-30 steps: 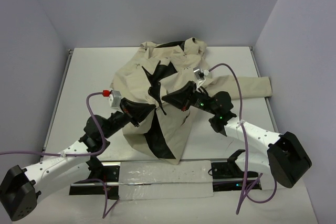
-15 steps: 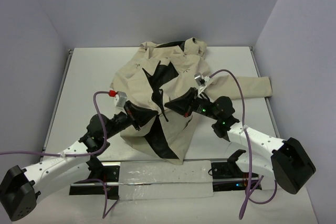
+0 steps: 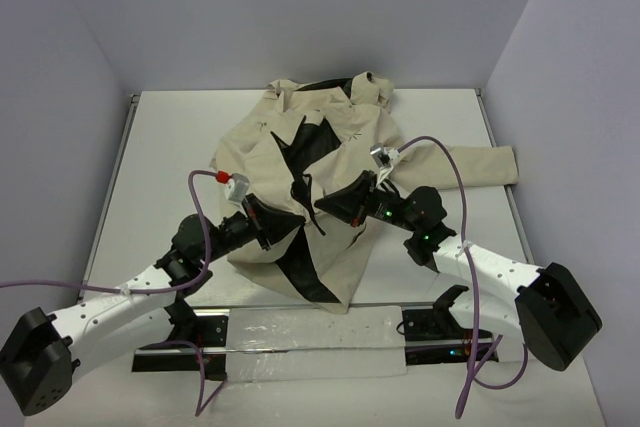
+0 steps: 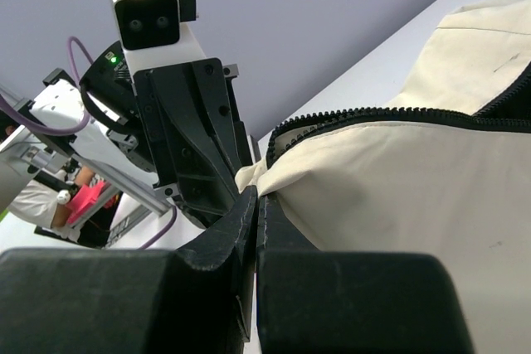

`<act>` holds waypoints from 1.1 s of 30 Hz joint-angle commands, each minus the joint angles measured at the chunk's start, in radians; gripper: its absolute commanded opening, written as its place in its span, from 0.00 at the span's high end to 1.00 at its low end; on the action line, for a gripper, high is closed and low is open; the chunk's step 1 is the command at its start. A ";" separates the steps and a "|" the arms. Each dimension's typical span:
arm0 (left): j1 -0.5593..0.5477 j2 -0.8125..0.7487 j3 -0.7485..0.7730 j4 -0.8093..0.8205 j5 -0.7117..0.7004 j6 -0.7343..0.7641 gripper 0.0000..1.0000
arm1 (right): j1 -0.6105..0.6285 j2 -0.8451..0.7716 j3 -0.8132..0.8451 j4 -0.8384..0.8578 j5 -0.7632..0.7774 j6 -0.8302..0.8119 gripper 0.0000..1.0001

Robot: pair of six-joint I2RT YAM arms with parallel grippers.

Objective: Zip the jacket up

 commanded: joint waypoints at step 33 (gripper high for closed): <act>-0.042 0.002 -0.048 -0.035 0.100 -0.043 1.00 | -0.008 -0.024 -0.015 -0.060 0.153 -0.092 1.00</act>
